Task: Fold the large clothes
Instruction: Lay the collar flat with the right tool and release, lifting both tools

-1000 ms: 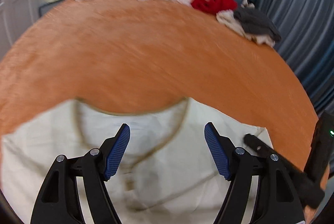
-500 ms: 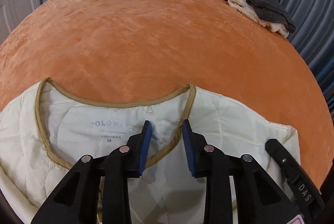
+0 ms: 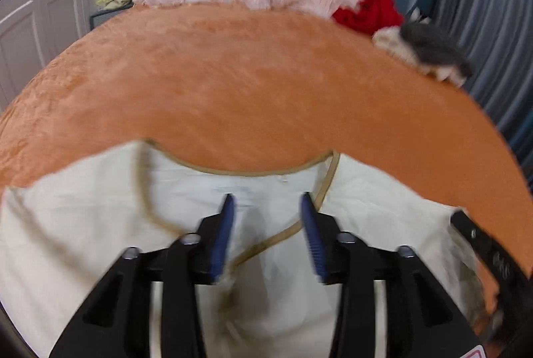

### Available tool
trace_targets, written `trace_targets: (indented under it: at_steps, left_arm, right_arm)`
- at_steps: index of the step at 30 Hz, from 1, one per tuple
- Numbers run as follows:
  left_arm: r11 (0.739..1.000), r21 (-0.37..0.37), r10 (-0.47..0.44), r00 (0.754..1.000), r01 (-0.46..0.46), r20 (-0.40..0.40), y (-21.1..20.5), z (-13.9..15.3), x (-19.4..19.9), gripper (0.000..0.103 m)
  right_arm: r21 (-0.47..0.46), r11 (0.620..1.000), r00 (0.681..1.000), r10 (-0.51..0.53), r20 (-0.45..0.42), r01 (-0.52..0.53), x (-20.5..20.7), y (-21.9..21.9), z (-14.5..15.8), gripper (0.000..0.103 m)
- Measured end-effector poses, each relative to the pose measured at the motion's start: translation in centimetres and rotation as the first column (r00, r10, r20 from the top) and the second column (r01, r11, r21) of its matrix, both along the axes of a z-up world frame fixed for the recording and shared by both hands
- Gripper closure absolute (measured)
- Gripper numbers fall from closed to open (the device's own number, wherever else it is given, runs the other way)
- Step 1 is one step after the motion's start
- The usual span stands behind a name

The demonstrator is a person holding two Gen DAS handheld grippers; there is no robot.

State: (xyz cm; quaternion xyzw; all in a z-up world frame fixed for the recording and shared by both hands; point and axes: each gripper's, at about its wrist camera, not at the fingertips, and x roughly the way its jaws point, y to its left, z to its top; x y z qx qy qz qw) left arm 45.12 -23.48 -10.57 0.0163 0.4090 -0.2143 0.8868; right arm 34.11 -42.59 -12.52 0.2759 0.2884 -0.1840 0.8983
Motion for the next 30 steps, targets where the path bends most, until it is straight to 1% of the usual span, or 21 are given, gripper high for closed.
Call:
trace_targets:
  at_steps: [1, 2, 3, 4, 5, 6, 7, 8, 10, 11, 12, 13, 14, 15, 16, 19, 21, 24, 30]
  left_arm:
    - [1.000, 0.009, -0.002, 1.000, 0.002, 0.009, 1.2, 0.5, -0.2, 0.045]
    - [1.000, 0.022, -0.012, 1.000, 0.012, 0.010, 2.8, 0.8, -0.2, 0.045]
    - [0.999, 0.051, -0.010, 1.000, 0.010, -0.001, 4.2, 0.8, 0.1, 0.045]
    - [0.997, 0.073, -0.005, 1.000, 0.005, -0.010, 5.1, 0.7, 0.4, 0.045]
    - [0.995, 0.099, 0.001, 1.000, 0.002, -0.022, 6.3, 0.3, 0.8, 0.045]
    - [0.992, 0.126, 0.012, 0.999, -0.007, -0.032, 7.2, -0.2, 1.2, 0.046]
    - [0.991, 0.137, 0.010, 0.999, -0.004, -0.048, 7.5, -0.6, 1.5, 0.050]
    - [0.989, 0.150, 0.005, 0.997, 0.006, -0.075, 7.9, -1.1, 1.9, 0.051]
    - [0.985, 0.172, -0.014, 0.995, 0.031, -0.102, 8.0, -2.3, 2.1, 0.058]
    - [0.980, 0.194, -0.017, 0.995, 0.036, -0.097, 7.9, -3.1, 2.2, 0.059]
    - [0.978, 0.206, -0.018, 0.996, 0.035, -0.086, 7.6, -3.7, 2.2, 0.059]
    - [0.977, 0.209, -0.013, 0.997, 0.027, -0.072, 7.5, -4.0, 2.2, 0.059]
    - [0.977, 0.213, -0.007, 0.998, 0.019, -0.055, 7.6, -4.3, 2.0, 0.058]
    - [0.976, 0.218, -0.001, 0.999, 0.008, -0.034, 7.5, -4.6, 2.0, 0.057]
    - [0.974, 0.225, 0.012, 1.000, -0.009, -0.016, 7.4, -4.9, 2.1, 0.055]
    - [0.974, 0.225, 0.033, 0.999, -0.035, 0.013, 7.0, -5.3, 2.4, 0.053]
    - [0.974, 0.223, 0.035, 0.999, -0.040, 0.027, 7.0, -5.5, 2.4, 0.053]
    - [0.975, 0.217, 0.038, 0.998, -0.047, 0.043, 7.0, -5.7, 2.5, 0.052]
    - [0.973, 0.221, 0.047, 0.996, -0.062, 0.074, 6.8, -6.1, 2.4, 0.052]
  right_arm:
    - [-0.016, 0.999, 0.999, 0.042, 0.004, -0.042, -0.1, 0.8, 1.0, 0.094]
    - [-0.026, 0.994, 0.994, 0.106, -0.001, -0.106, 0.2, 2.0, 2.0, 0.091]
    - [-0.026, 0.985, 0.986, 0.167, -0.016, -0.168, 0.7, 3.1, 2.5, 0.082]
    - [-0.019, 0.973, 0.972, 0.230, -0.040, -0.231, 1.5, 4.4, 2.8, 0.080]
    - [0.005, 0.949, 0.946, 0.316, -0.071, -0.316, 2.8, 6.3, 2.6, 0.080]
    - [0.022, 0.934, 0.930, 0.356, -0.086, -0.356, 3.5, 7.3, 2.4, 0.080]
    - [0.031, 0.915, 0.908, 0.403, -0.112, -0.402, 4.7, 8.9, 1.9, 0.080]
    - [0.023, 0.903, 0.892, 0.428, -0.145, -0.429, 5.7, 10.1, 1.3, 0.081]
    - [0.015, 0.881, 0.859, 0.465, -0.215, -0.473, 7.3, 11.8, -0.1, 0.085]
    - [0.006, 0.875, 0.840, 0.468, -0.275, -0.485, 8.2, 12.5, -1.4, 0.086]
    - [-0.010, 0.875, 0.835, 0.458, -0.305, -0.484, 8.7, 12.9, -2.1, 0.092]
    - [-0.031, 0.877, 0.840, 0.448, -0.306, -0.479, 8.8, 13.0, -2.6, 0.093]
    - [-0.038, 0.883, 0.851, 0.439, -0.290, -0.468, 8.9, 12.7, -2.7, 0.094]
    - [-0.040, 0.892, 0.862, 0.423, -0.279, -0.451, 9.0, 12.4, -2.9, 0.097]
    - [-0.047, 0.902, 0.875, 0.402, -0.270, -0.430, 9.0, 12.1, -3.1, 0.102]
    - [-0.048, 0.922, 0.901, 0.363, -0.237, -0.384, 9.3, 11.1, -3.7, 0.103]
    - [-0.045, 0.929, 0.911, 0.350, -0.216, -0.368, 9.5, 10.9, -4.0, 0.103]
    - [-0.049, 0.932, 0.918, 0.343, -0.197, -0.359, 10.0, 11.1, -4.4, 0.103]
    - [-0.089, 0.930, 0.920, 0.333, -0.205, -0.356, 9.8, 11.7, -4.5, 0.103]
